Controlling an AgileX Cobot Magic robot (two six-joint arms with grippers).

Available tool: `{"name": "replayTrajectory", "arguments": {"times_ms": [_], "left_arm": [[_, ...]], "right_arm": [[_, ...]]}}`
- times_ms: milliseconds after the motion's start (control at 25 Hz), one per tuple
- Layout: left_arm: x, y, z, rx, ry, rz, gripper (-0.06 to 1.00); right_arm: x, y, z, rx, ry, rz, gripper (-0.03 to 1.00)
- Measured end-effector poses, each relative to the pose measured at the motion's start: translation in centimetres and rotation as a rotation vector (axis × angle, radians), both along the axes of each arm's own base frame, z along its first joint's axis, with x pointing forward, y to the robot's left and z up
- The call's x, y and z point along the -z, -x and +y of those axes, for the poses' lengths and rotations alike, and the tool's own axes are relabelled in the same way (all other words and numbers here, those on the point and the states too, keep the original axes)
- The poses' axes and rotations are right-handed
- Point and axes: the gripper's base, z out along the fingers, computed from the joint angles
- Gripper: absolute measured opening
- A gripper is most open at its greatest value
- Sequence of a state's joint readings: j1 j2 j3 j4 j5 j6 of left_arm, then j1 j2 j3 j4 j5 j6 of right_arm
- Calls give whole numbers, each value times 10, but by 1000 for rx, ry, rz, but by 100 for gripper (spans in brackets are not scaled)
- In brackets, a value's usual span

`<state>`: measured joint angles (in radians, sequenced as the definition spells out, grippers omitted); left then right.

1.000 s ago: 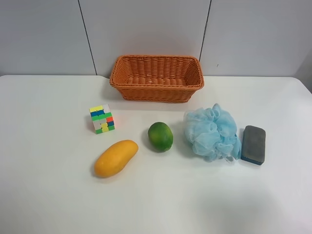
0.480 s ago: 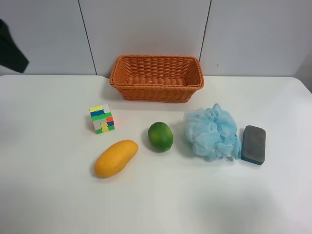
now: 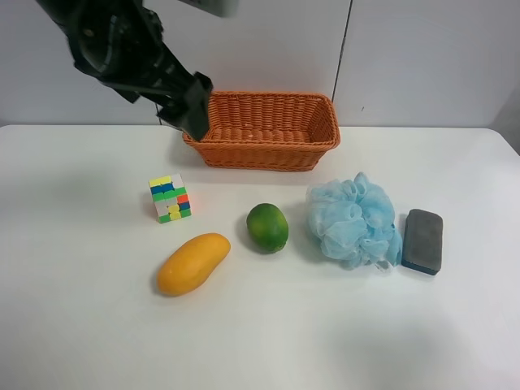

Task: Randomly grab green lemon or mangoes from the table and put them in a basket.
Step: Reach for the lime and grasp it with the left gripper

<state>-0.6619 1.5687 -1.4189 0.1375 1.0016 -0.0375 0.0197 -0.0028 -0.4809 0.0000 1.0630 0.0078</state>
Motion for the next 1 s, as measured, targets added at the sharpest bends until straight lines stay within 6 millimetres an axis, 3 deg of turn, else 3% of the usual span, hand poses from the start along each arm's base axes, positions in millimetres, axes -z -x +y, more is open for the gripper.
{"name": "replayTrajectory", "arguments": {"times_ms": [360, 1000], "left_arm": [[60, -12, -58, 61, 2, 49, 99], [135, -31, -91, 28, 79, 164, 99]], "right_arm": [[0, 0, 0, 0, 0, 0, 99], [0, 0, 0, 0, 0, 0, 99]]}}
